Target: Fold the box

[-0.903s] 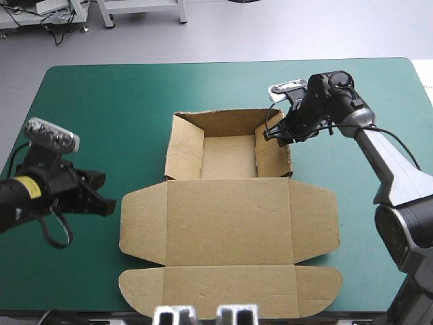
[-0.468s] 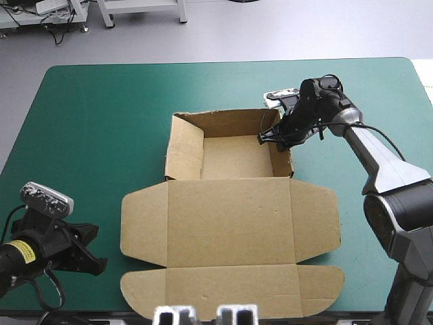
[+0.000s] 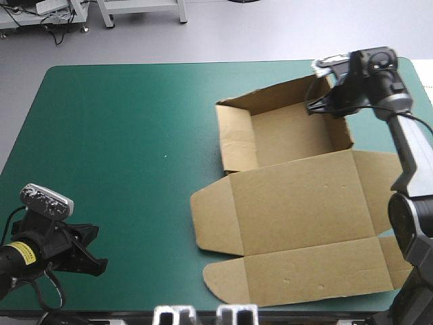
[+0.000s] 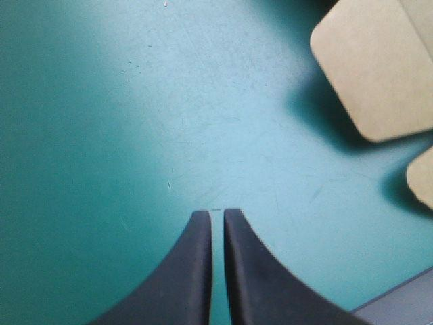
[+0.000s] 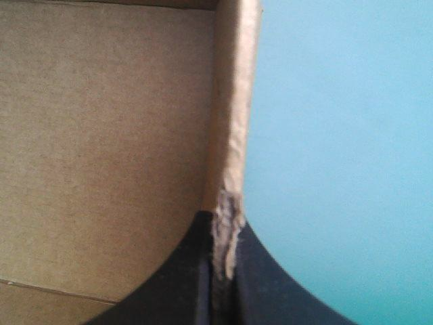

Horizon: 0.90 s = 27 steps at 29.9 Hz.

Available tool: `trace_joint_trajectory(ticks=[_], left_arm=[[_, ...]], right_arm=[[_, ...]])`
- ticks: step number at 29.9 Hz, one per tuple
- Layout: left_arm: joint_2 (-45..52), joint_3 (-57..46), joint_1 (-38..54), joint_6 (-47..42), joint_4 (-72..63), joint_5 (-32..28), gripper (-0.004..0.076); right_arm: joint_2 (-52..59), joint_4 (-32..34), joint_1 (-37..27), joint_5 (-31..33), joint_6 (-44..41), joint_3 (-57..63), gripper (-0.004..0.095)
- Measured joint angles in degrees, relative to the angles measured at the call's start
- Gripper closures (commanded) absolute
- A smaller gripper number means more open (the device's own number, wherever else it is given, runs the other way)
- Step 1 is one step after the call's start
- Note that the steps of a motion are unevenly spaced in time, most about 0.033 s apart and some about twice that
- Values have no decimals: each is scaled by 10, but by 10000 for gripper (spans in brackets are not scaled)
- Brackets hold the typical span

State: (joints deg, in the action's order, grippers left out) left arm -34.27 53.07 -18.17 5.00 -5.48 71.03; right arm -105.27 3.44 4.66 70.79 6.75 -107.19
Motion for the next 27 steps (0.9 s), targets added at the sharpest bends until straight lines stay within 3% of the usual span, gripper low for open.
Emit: trace_joint_trajectory(ticks=[7, 13, 17, 23, 27], left_arm=[[0, 0, 0, 0, 0, -1, 684], [0, 0, 0, 0, 0, -12, 684], [0, 0, 0, 0, 0, -16, 684], [0, 0, 0, 0, 3, -16, 684], [0, 0, 0, 0, 21, -16, 684]], right_arm=[[4, 2, -180, 2, 31, 9, 927], [-10, 5, -279, -2, 52, 46, 917], [-45, 11, -304, -4, 76, 51, 809], [-84, 10, -307, -28, 95, 51, 525], [-88, 10, -307, -34, 98, 50, 478]])
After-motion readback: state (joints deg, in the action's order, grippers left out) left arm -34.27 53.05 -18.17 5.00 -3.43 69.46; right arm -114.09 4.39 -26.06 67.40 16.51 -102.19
